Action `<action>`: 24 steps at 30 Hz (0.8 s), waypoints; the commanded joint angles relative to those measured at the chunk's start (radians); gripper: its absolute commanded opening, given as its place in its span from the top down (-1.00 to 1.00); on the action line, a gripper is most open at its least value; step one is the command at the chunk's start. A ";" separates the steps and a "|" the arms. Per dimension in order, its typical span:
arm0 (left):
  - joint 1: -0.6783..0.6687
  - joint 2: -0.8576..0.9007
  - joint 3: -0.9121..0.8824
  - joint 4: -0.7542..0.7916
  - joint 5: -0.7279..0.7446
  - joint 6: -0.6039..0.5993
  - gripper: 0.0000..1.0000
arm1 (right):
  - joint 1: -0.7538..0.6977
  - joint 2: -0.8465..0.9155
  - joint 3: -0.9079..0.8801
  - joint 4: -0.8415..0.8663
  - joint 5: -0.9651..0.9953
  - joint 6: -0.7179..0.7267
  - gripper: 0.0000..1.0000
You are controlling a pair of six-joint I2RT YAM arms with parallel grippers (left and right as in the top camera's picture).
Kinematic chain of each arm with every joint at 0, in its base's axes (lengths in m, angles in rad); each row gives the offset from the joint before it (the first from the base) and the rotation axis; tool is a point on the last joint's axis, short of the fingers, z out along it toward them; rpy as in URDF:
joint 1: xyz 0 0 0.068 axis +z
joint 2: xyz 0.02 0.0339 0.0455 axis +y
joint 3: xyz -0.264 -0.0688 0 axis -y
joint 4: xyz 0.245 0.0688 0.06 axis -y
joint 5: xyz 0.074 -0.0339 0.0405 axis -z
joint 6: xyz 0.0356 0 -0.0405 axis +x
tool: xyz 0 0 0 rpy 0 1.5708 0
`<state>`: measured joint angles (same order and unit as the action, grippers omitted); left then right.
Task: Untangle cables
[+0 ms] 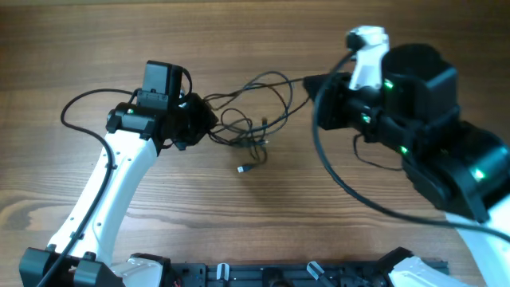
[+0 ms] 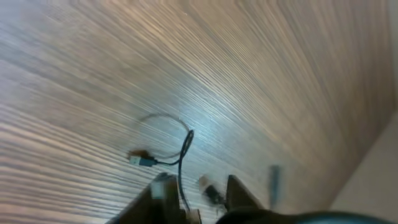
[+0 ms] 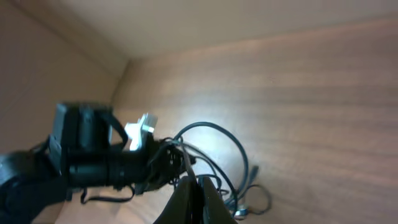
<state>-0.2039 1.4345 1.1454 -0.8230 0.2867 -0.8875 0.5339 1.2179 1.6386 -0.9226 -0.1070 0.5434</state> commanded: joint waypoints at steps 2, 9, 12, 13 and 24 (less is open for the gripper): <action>0.018 0.007 -0.002 -0.010 -0.045 0.006 -0.66 | -0.011 -0.050 0.035 0.013 0.100 -0.016 0.91; 0.018 0.007 -0.002 0.196 0.552 0.248 -0.78 | -0.011 0.003 0.035 -0.035 0.108 0.011 0.91; 0.019 0.007 -0.002 0.320 0.781 0.255 -0.65 | -0.012 0.027 0.035 -0.067 0.165 0.051 0.92; 0.019 0.007 -0.002 0.360 0.833 0.255 -0.58 | -0.012 0.035 0.035 -0.082 0.196 0.079 0.92; 0.033 0.007 -0.002 0.287 0.628 0.252 -0.46 | -0.012 0.051 0.035 0.066 -0.004 0.053 0.91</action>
<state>-0.1825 1.4364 1.1435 -0.4717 1.0515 -0.6567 0.5262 1.2774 1.6543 -0.9722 0.0689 0.6498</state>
